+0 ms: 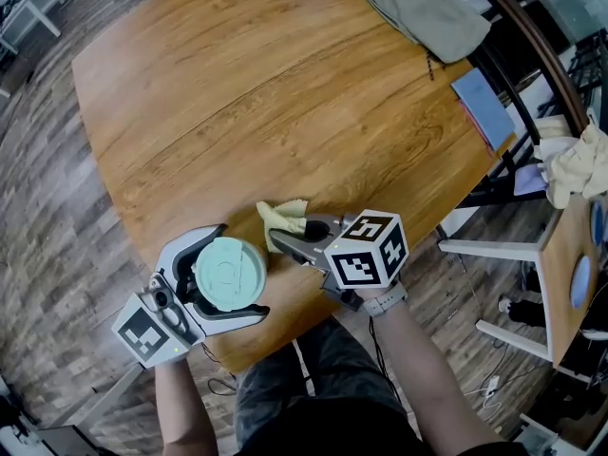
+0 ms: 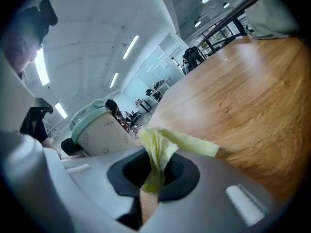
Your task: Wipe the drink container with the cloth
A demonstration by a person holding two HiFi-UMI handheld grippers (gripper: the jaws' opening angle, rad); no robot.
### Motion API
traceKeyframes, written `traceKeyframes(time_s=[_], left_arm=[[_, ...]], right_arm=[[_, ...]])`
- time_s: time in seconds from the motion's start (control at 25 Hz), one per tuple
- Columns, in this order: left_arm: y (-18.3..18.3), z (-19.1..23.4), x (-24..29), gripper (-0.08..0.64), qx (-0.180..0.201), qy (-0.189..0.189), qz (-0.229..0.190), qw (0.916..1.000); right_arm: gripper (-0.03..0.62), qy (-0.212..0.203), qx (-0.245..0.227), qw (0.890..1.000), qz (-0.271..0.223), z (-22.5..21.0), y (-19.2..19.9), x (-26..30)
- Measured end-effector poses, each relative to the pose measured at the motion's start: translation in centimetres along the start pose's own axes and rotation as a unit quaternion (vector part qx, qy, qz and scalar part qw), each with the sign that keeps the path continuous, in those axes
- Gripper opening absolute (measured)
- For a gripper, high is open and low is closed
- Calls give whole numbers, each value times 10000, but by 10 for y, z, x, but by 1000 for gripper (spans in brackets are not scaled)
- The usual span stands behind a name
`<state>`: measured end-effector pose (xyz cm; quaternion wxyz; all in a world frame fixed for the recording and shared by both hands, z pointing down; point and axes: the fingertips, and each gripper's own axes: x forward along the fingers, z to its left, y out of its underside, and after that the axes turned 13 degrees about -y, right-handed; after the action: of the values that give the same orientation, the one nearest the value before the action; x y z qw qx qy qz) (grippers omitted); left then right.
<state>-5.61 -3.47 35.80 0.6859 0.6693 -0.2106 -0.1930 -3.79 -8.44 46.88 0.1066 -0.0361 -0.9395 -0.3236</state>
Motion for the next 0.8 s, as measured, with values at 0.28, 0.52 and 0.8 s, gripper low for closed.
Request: traceKeyframes(time_s=[0.28,0.52,0.8], left_arm=[[4,-6,1,474,273,-240,139,9992],[8,-8,1,474,315,-523,243,9978],[17,-2,-10,474,-161,-1242,205,9919]], right_arm=[[23,171,-789,9964,-246,20,-10,-17],[23,526,-1582,9852,-388,34,-15,-24],[23,754,-2032,9756,-364,43,-7,-33]])
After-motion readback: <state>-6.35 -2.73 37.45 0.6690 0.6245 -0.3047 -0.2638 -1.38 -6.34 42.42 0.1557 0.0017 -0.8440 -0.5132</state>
